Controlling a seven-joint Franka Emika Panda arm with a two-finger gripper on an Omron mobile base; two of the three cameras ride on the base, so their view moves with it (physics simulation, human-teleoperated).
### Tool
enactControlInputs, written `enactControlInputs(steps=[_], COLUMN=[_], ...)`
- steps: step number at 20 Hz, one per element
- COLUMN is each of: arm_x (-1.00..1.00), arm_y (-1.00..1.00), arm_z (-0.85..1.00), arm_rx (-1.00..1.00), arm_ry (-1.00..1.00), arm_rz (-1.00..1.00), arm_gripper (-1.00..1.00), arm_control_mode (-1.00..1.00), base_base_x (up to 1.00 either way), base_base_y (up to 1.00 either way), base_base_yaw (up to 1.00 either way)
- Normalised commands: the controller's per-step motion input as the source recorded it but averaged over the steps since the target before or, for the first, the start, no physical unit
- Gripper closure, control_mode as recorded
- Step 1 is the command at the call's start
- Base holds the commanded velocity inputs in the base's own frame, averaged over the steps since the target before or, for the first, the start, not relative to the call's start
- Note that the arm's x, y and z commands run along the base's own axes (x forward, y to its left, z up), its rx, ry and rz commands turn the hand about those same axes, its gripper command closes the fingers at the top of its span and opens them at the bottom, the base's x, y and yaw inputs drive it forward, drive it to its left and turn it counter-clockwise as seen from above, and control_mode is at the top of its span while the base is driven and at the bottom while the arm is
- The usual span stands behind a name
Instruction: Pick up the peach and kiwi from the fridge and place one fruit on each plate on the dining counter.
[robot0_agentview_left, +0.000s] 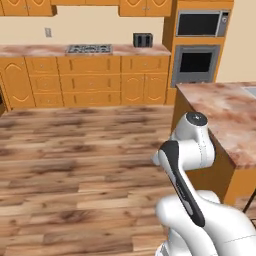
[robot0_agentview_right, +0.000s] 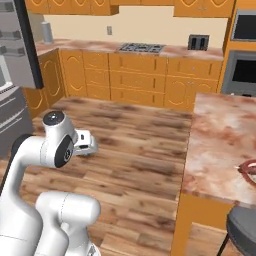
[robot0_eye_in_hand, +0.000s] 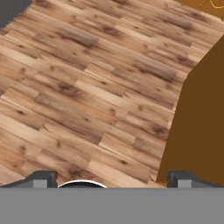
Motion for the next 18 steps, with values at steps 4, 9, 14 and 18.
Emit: enactControlInputs(steps=[4, 9, 14, 18], arm_x=[0.0, 0.0, 0.0, 0.0], arm_y=[0.0, 0.0, 0.0, 0.0], arm_z=[0.0, 0.0, 0.0, 0.0], arm_rx=[0.0, 0.0, 0.0, 0.0], arm_ry=[0.0, 0.0, 0.0, 0.0], arm_rz=[0.0, 0.0, 0.0, 0.0], arm_gripper=[-1.0, -1.0, -1.0, -1.0], arm_control_mode=[1.0, 1.0, 1.0, 1.0], base_base_x=[0.93, 0.87, 0.67, 0.57], base_base_y=[0.08, 0.11, 0.21, 0.37], base_base_yaw=[0.19, 0.22, 0.22, 0.2])
